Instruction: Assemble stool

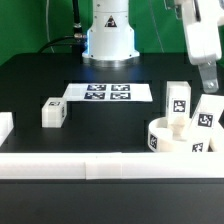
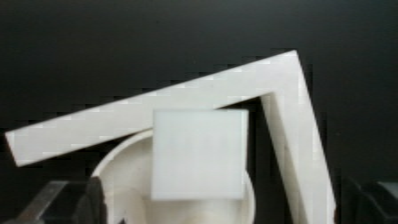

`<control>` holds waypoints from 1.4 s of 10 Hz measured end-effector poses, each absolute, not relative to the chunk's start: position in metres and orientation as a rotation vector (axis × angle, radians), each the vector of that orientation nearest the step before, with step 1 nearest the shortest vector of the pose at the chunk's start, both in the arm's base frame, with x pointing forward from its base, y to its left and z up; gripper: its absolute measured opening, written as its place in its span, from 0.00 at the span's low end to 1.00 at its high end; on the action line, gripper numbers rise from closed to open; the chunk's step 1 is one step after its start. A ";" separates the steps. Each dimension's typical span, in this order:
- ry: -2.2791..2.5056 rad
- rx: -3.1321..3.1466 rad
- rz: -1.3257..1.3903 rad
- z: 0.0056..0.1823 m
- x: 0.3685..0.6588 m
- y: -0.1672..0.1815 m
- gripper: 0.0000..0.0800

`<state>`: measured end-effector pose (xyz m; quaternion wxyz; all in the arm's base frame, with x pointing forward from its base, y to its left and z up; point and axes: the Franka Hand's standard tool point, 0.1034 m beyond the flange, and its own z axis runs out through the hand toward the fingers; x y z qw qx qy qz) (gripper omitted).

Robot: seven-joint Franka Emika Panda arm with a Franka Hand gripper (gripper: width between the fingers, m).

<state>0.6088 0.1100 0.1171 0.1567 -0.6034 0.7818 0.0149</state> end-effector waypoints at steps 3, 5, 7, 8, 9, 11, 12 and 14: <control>2.237 -1.735 0.045 0.118 0.608 0.108 0.81; 2.173 -1.826 0.016 0.110 0.607 0.103 0.81; 2.080 -1.967 -0.030 0.104 0.597 0.076 0.81; 2.073 -1.994 -0.024 0.098 0.588 0.075 0.81; 2.071 -1.995 -0.021 0.098 0.588 0.077 0.81; 2.072 -1.996 -0.020 0.097 0.588 0.077 0.81; 2.072 -1.996 -0.020 0.097 0.588 0.077 0.81; 2.037 -2.034 -0.027 0.097 0.587 0.075 0.81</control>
Offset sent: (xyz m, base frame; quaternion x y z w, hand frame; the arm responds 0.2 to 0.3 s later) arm 0.0000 0.0000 0.0000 0.0000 0.0000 0.0000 1.0000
